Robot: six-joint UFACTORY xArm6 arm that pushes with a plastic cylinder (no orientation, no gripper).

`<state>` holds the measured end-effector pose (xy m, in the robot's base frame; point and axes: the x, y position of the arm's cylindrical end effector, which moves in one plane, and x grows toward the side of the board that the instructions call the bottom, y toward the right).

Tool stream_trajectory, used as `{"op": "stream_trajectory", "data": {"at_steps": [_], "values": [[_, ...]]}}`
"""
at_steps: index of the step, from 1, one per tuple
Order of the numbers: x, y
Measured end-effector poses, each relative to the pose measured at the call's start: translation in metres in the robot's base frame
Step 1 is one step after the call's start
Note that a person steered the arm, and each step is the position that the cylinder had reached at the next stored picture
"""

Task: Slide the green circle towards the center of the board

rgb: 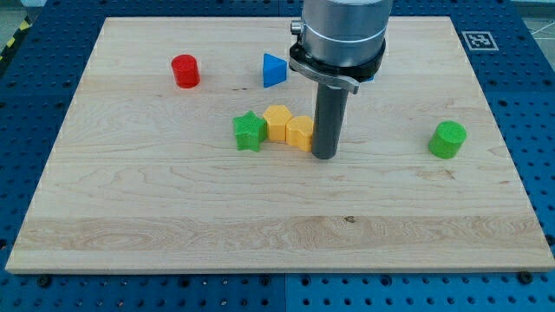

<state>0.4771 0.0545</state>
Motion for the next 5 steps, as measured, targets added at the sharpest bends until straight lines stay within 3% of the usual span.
{"op": "stream_trajectory", "data": {"at_steps": [1, 2, 3, 5], "values": [[0.016, 0.018], [0.047, 0.077], [0.05, 0.155], [0.044, 0.196]]}}
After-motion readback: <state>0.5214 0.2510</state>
